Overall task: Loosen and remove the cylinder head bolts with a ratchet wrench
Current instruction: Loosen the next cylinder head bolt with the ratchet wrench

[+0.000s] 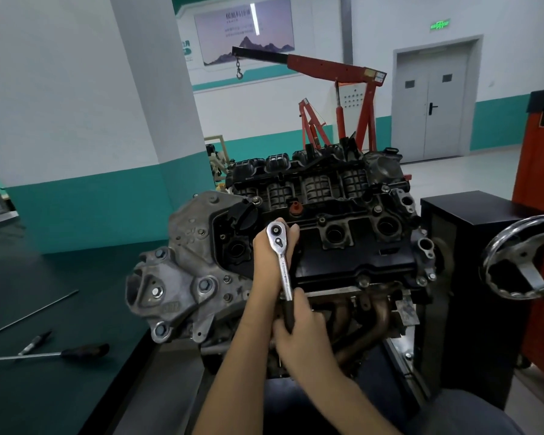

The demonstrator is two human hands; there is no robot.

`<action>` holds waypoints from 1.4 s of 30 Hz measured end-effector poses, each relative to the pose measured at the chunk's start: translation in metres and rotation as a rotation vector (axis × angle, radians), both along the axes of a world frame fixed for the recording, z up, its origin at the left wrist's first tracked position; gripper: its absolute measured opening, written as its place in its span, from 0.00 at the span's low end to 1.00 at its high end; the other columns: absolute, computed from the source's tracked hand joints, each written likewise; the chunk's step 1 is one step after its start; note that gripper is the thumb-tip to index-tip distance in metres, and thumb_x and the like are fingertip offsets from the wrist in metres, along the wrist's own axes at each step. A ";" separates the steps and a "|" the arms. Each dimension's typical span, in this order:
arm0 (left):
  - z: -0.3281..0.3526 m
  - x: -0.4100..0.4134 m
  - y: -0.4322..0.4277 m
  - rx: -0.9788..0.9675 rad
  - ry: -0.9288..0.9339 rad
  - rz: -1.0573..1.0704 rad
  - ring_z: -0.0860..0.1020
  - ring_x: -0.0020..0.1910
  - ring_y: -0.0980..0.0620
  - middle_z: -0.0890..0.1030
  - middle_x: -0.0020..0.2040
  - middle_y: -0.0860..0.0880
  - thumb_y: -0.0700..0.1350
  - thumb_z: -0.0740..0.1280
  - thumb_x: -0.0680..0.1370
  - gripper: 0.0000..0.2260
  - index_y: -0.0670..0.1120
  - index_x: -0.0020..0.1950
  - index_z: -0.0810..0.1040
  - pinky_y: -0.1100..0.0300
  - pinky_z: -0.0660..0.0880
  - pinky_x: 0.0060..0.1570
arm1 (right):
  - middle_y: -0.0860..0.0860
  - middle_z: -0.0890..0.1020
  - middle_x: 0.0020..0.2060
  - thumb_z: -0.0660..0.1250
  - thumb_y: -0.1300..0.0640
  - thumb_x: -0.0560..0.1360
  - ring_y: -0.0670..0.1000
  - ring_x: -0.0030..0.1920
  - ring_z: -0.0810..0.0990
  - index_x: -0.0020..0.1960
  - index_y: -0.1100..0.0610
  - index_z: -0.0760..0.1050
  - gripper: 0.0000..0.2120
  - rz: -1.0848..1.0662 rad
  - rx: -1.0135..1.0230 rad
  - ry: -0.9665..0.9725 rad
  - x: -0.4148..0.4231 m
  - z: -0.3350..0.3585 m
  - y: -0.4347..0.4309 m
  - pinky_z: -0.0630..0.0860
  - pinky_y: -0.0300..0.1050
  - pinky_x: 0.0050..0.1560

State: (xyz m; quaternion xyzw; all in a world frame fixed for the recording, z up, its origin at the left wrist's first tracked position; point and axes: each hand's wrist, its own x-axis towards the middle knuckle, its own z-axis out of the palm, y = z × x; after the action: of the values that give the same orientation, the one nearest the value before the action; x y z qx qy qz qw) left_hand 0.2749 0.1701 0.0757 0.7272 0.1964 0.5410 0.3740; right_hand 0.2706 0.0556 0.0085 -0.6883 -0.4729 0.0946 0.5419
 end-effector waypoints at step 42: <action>-0.006 0.005 0.001 -0.007 -0.021 -0.020 0.59 0.31 0.57 0.60 0.28 0.56 0.39 0.67 0.78 0.20 0.48 0.33 0.59 0.60 0.60 0.33 | 0.52 0.75 0.34 0.62 0.63 0.74 0.48 0.32 0.76 0.58 0.57 0.68 0.12 -0.026 0.047 0.031 -0.007 -0.009 0.008 0.68 0.36 0.30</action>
State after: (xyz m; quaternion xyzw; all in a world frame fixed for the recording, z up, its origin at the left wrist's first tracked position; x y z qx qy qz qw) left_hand 0.2796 0.1714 0.0700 0.7220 0.1872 0.5441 0.3841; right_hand 0.2639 0.0638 -0.0008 -0.6799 -0.4577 0.0869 0.5664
